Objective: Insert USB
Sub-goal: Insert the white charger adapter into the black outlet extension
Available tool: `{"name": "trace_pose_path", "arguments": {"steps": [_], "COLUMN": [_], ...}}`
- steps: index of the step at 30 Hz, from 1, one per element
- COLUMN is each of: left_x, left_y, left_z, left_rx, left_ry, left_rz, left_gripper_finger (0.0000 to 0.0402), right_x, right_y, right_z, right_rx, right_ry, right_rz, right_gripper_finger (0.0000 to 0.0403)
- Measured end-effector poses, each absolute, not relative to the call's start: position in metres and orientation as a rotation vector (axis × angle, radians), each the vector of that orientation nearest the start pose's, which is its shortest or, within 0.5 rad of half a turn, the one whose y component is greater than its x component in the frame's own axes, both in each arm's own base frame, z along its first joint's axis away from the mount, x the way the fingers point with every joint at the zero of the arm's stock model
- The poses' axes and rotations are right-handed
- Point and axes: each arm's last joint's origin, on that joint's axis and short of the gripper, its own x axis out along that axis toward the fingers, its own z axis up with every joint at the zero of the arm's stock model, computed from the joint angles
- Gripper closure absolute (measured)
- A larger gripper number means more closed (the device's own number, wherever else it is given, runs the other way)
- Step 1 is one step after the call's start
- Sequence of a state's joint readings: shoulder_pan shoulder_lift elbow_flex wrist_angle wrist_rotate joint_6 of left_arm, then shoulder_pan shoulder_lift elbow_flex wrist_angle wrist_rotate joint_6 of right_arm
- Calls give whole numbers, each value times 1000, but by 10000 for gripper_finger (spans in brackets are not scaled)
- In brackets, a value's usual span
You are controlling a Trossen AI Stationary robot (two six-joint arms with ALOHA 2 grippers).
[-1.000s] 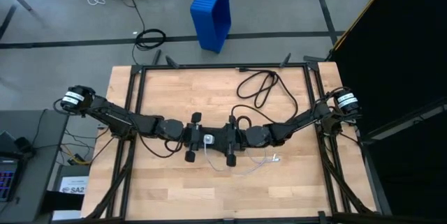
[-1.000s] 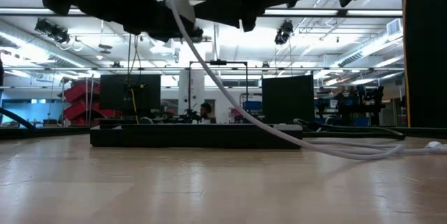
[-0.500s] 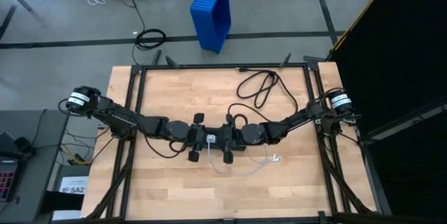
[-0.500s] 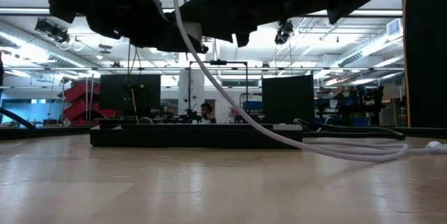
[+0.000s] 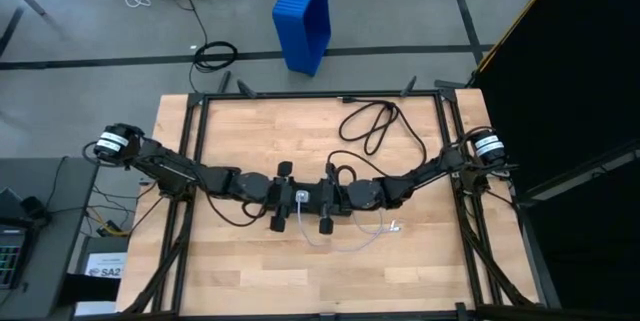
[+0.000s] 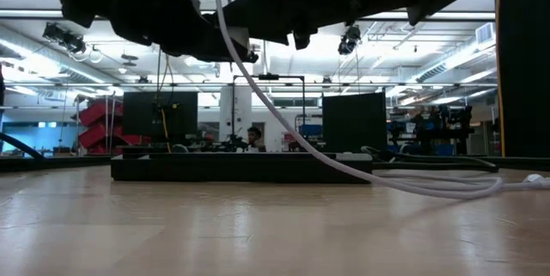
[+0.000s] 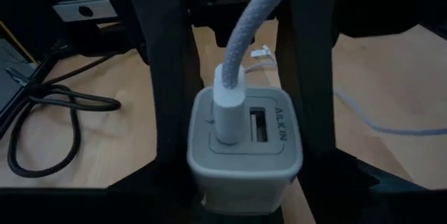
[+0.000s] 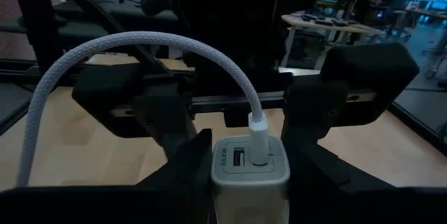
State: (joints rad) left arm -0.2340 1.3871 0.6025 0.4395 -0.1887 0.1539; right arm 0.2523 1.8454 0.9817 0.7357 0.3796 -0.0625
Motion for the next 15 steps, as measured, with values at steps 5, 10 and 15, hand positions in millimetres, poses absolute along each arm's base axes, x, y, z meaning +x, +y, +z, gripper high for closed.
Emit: {"name": "trace_pose_path", "arguments": {"steps": [5,10,15], "left_x": [265,252,246], "left_y": [-60,-60,-56], "left_z": [214,225,219], "left_rx": [203,174,157], "left_ry": [281,173,91], "left_rz": [-142,-244,-229], "left_gripper_finger": [190,189,189], "right_x": [379,375,375], "right_y": [96,107,108], "right_z": [204,213,213], "right_rx": [-135,-162,-168], "right_ry": [70,15,8], "right_rz": [-101,-69,-86], "right_gripper_finger": [290,290,290]}}
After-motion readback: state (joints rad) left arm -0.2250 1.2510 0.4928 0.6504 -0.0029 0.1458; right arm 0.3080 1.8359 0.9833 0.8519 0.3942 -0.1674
